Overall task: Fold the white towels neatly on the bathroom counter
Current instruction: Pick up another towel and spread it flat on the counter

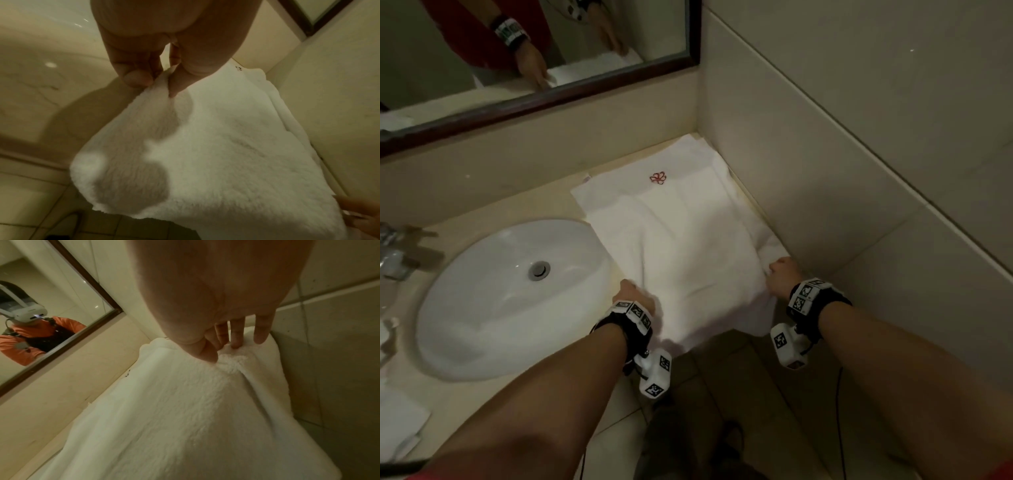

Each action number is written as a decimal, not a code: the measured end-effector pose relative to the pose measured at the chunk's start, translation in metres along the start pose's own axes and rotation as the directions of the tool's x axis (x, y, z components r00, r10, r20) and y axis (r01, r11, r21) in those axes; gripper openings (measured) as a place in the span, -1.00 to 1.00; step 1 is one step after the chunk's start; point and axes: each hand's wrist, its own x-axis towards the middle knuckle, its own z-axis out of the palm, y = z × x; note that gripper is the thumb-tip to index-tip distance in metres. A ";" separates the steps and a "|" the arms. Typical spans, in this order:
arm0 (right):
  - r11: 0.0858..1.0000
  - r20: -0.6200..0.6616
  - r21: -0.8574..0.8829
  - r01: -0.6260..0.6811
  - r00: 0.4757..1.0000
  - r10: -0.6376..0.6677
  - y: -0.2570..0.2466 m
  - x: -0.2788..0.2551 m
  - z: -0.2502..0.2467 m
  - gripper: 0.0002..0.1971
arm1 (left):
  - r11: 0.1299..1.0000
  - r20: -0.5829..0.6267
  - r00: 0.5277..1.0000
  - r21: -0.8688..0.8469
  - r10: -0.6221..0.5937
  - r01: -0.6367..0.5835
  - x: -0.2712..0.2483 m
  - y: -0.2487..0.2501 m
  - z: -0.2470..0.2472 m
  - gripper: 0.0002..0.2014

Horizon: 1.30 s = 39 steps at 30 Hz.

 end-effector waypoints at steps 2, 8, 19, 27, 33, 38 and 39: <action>0.999 -0.010 -0.044 0.008 1.000 -0.008 0.001 0.000 0.000 -0.53 | 1.000 -0.024 1.000 0.010 -0.017 0.018 0.003 -0.009 -0.007 -0.53; 0.989 -0.021 -0.139 -0.041 0.999 0.038 -0.003 -0.012 -0.003 -0.55 | 0.996 -0.094 0.993 0.060 -0.065 0.071 0.012 -0.041 -0.024 -0.54; 0.997 -0.046 -0.017 0.074 0.996 -0.075 -0.037 -0.005 -0.014 -0.41 | 0.997 -0.084 0.996 0.064 -0.040 0.046 0.040 -0.012 -0.050 -0.51; 0.976 0.041 0.068 0.207 0.977 -0.210 -0.108 0.034 -0.017 -0.33 | 0.995 -0.066 0.997 -0.099 -0.025 0.018 0.108 0.011 -0.074 -0.44; 0.978 0.050 -0.043 0.206 0.978 -0.204 -0.151 0.066 -0.017 -0.31 | 0.984 -0.050 0.999 -0.179 -0.004 -0.005 0.159 0.013 -0.094 -0.57; 0.972 0.078 -0.174 0.160 0.986 -0.148 -0.170 0.084 -0.012 -0.24 | 0.971 -0.022 0.997 -0.226 0.079 -0.082 0.195 0.011 -0.104 -0.77; 0.968 0.069 -0.197 0.155 0.987 -0.144 -0.172 0.085 -0.011 -0.23 | 0.974 -0.016 0.997 -0.212 0.081 -0.082 0.201 0.010 -0.105 -0.67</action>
